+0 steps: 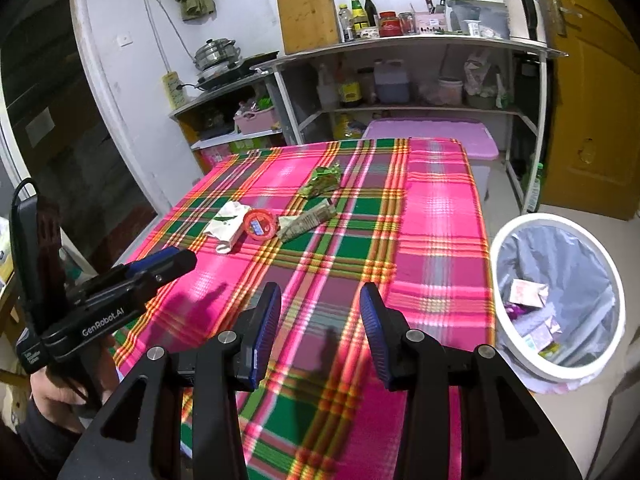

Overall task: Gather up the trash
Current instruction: 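Move both grippers back over the table toward the white paper, then grasp the white paper with the left gripper while the right gripper grasps the paper strip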

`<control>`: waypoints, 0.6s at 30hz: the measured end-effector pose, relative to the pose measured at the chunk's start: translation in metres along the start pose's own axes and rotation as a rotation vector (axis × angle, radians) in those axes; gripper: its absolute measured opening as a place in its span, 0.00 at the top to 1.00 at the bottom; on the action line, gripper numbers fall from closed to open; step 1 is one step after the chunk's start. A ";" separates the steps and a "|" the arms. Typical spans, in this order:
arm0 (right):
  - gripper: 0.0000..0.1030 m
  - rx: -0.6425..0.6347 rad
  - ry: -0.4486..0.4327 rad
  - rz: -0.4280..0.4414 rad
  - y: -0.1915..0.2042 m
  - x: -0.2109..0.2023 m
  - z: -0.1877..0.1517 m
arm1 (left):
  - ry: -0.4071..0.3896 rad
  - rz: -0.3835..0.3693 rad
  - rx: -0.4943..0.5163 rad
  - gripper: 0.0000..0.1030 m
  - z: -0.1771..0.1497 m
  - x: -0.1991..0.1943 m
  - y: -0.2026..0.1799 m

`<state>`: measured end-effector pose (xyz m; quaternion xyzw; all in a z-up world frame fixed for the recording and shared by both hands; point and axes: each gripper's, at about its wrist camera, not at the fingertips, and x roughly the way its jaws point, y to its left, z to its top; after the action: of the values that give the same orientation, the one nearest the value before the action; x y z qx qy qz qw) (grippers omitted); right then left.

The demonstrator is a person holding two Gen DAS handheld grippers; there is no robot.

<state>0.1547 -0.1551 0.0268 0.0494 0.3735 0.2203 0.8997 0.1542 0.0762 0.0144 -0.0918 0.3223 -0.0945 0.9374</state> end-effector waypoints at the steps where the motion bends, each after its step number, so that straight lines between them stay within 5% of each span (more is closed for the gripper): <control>1: 0.59 0.000 0.000 0.001 0.002 0.002 0.002 | -0.001 0.010 -0.006 0.64 0.002 0.002 0.006; 18: 0.59 -0.012 0.068 0.007 0.017 0.070 0.027 | 0.059 0.095 -0.122 0.63 0.029 0.077 0.081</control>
<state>0.2113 -0.1079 0.0049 0.0380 0.4022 0.2273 0.8861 0.2408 0.1392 -0.0271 -0.1307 0.3587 -0.0329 0.9237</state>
